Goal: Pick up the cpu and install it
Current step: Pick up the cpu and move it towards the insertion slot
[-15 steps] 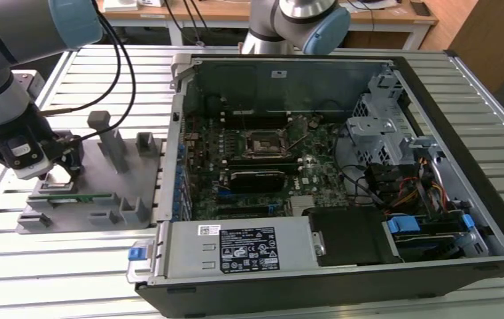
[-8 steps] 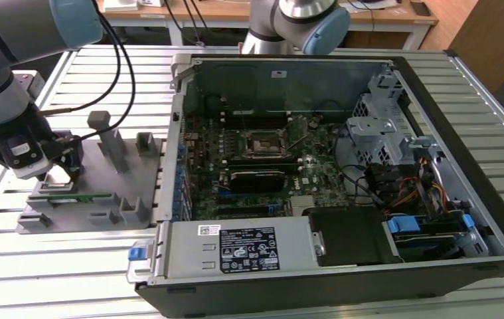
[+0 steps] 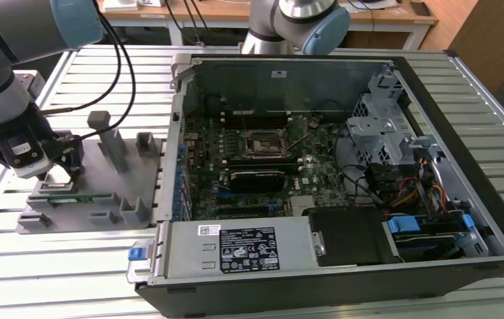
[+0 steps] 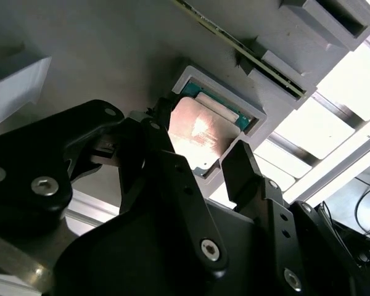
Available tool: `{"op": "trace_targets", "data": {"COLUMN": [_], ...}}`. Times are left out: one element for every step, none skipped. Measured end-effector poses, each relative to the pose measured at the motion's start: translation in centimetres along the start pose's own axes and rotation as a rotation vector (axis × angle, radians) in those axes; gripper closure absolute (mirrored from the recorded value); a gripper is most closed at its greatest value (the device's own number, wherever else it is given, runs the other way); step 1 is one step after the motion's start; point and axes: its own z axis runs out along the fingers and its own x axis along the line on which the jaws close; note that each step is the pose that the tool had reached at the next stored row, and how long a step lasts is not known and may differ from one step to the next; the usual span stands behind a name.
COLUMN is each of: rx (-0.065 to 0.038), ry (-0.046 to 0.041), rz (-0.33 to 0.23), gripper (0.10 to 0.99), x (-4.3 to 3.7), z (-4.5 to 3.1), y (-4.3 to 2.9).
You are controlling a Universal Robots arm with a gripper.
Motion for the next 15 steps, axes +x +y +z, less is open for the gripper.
{"op": "trace_targets", "data": {"rx": [0.000,0.000,0.000,0.000,0.000,0.000,0.000,0.000,0.000,0.000,0.000,0.000,0.000,0.000,0.000], "ry": [-0.0001,-0.0001,-0.0002,-0.0002,0.0000,0.0003,0.0002,0.0000,-0.0002,-0.0003,-0.0003,-0.0002,-0.0001,0.0000,-0.0001], "rz": [0.000,0.000,0.000,0.000,0.000,0.000,0.000,0.000,0.000,0.000,0.000,0.000,0.000,0.000,0.000], "gripper": [0.482,0.482,0.482,0.482,0.494,0.553,0.553,0.553,0.553,0.553,0.553,0.553,0.553,0.553,0.553], "x": [0.00,0.00,0.00,0.00,0.00,0.00,0.00,0.00,0.00,0.00,0.00,0.01,0.01,0.02,0.02], "z": [0.02,0.04,0.08,0.10,0.10,0.09,0.09,0.08,0.04,-0.04,-0.18,-0.36,-0.54,-0.73,-0.91], "y": [0.00,0.00,0.00,0.00,0.00,0.00,0.00,0.00,0.01,0.01,0.02,0.03,0.04,0.05,0.06]}}
